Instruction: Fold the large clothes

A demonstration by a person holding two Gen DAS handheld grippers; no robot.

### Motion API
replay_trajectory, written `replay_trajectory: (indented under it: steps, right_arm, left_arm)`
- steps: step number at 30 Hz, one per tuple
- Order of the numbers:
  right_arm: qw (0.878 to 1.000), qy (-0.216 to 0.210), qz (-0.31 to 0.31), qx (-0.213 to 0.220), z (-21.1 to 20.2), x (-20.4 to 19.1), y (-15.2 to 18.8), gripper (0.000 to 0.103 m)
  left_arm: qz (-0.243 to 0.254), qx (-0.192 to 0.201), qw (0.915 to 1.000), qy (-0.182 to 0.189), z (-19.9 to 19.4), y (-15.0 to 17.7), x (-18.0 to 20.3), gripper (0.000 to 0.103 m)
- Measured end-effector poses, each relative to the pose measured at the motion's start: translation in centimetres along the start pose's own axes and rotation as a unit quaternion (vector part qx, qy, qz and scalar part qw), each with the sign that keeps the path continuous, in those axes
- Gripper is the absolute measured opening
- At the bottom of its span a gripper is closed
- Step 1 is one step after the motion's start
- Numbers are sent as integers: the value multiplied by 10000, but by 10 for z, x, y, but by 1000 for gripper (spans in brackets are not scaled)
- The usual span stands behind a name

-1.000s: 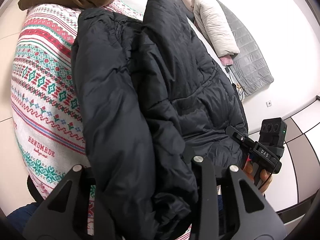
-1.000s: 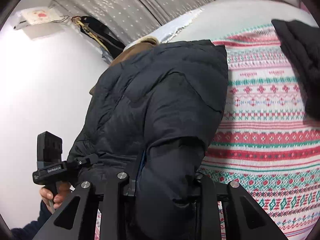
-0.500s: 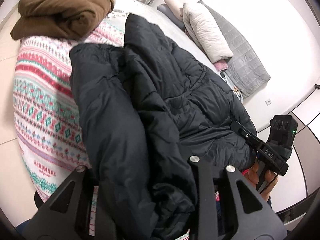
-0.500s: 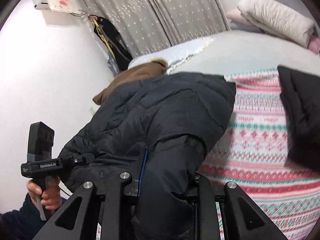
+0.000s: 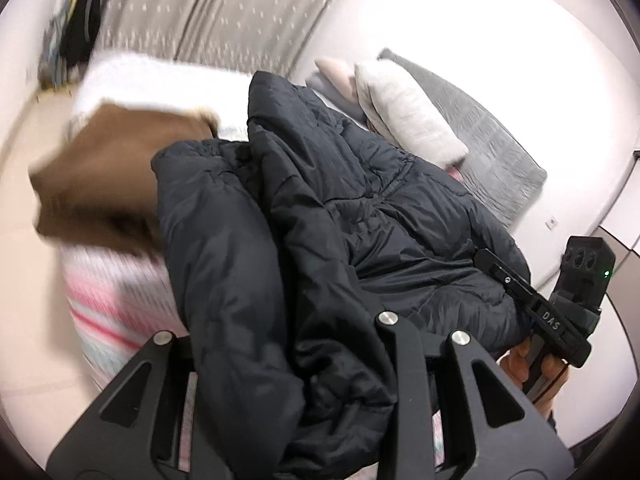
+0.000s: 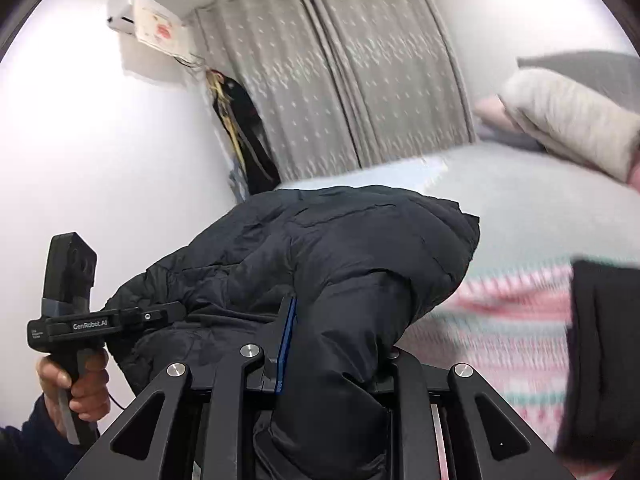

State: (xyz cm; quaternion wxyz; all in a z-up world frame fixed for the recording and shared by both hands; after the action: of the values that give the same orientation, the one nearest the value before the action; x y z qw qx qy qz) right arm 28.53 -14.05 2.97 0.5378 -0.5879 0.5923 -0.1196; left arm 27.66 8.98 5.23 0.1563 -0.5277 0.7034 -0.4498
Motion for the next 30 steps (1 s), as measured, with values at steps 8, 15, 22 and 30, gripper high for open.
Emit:
replay_trajectory:
  steps: [8, 15, 22, 30]
  right_arm:
    - [9974, -607, -284, 256, 127, -87, -91, 23]
    - [9966, -795, -201, 17, 283, -116, -82, 23]
    - [9857, -658, 849, -1296, 410, -39, 4, 46]
    - [9797, -771, 1178, -1427, 411, -19, -2, 57]
  left_arm:
    - [35, 720, 9945, -761, -24, -114, -127, 32]
    - [-443, 615, 9896, -1221, 46, -94, -251, 35]
    - [-1630, 504, 9832, -643, 117, 2, -322, 55]
    - [-1132, 269, 9864, -1164, 106, -8, -316, 67]
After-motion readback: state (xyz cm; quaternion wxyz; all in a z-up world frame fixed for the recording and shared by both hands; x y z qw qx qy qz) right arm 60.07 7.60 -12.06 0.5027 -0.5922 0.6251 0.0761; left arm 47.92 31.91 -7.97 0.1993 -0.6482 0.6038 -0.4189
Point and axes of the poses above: each gripper's, at about its wrist camera, not at the fingertips, and z roughly the way its jaws point, x to its right, y to its underside, the point moved 4 cm from there along z, roughly the way its jaws point, and after that the axes turned 14 degrees about z, right-handed, at the moved point
